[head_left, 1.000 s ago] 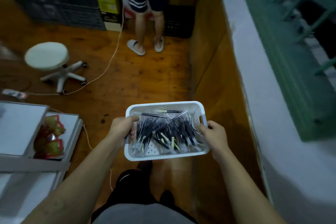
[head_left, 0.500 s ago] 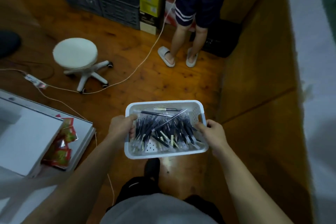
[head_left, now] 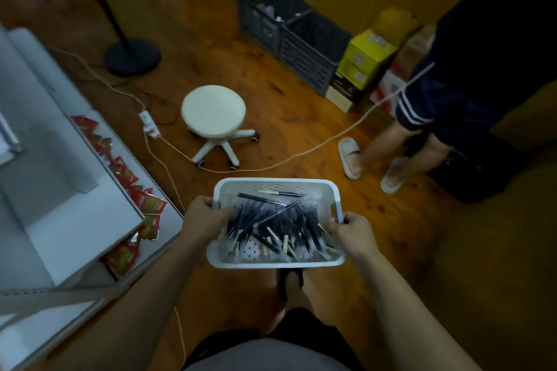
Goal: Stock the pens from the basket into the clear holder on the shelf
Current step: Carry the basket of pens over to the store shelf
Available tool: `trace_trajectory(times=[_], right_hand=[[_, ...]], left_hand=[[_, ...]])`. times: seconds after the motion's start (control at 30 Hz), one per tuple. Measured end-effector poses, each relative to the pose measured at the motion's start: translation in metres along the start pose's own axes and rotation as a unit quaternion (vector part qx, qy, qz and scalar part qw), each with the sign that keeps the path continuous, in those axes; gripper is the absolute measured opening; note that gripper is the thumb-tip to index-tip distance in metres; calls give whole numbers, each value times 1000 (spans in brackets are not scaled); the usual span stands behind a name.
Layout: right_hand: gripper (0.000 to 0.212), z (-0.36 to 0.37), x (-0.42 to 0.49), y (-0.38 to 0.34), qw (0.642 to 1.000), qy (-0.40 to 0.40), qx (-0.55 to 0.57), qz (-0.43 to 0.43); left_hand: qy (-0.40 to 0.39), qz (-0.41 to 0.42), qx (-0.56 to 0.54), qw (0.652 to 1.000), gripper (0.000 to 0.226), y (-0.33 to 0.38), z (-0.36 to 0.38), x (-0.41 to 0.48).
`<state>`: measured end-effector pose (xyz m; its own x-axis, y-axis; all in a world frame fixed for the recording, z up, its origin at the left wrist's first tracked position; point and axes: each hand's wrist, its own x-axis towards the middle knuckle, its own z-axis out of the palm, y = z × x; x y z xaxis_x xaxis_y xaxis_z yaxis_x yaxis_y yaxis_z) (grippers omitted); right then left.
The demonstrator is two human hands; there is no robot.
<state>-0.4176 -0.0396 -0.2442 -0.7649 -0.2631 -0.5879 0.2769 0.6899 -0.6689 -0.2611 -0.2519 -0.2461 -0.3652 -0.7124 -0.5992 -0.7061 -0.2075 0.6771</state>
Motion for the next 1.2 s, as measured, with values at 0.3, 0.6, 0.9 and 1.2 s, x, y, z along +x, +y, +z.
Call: trace_trajectory(times=[0.3, 0.6, 0.9, 1.2], right_hand=[[31, 0, 127, -137, 980, -178, -63, -68], [37, 50, 200, -221, 965, -203, -128, -107], [31, 126, 256, -333, 947, -198, -196, -160], [19, 183, 292, -429, 942, -179, -184, -217]], left_hand=[[126, -67, -129, 981, 34, 89, -6, 71], [190, -95, -238, 948, 20, 125, -30, 124], [201, -128, -301, 923, 21, 152, -92, 226], [235, -107, -337, 906, 32, 190, -141, 285]])
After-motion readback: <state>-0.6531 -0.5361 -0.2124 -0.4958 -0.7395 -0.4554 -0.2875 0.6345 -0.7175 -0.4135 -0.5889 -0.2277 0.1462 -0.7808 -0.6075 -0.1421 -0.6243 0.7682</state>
